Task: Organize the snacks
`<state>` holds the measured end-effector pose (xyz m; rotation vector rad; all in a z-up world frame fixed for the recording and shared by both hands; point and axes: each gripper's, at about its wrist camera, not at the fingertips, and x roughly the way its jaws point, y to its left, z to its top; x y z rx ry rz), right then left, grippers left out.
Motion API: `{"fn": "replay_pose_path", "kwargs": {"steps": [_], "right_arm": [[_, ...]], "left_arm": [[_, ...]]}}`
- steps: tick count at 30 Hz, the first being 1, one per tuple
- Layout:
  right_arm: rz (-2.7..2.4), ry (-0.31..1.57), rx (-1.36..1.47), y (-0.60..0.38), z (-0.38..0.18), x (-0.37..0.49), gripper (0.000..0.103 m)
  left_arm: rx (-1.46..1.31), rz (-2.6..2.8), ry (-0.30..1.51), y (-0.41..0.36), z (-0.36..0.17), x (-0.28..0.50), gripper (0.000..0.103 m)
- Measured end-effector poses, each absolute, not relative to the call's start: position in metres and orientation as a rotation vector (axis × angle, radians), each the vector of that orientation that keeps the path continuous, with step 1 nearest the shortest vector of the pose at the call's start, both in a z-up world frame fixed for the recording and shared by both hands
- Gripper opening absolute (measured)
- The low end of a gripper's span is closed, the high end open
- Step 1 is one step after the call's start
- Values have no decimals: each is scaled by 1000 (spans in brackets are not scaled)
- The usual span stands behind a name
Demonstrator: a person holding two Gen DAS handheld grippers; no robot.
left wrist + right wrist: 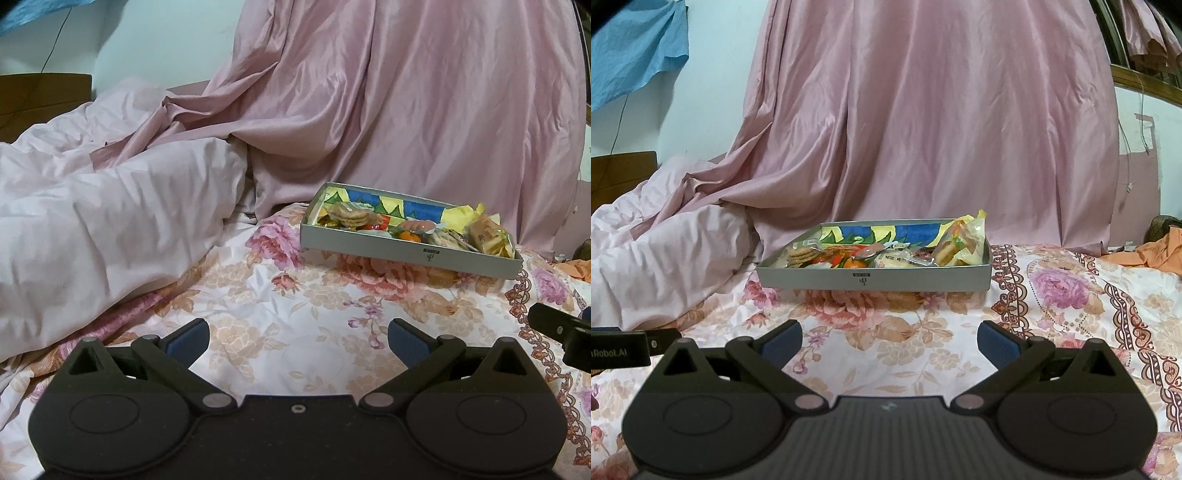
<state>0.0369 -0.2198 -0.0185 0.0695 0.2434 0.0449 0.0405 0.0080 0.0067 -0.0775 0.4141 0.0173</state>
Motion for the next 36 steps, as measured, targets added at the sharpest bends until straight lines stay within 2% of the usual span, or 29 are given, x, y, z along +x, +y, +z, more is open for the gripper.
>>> {"fn": "replay_pose_path", "kwargs": {"steps": [36], "right_arm": [[43,246,68,-218,-19,36,103]], "left_arm": [[-76,12,419,4,8,39,102]]}}
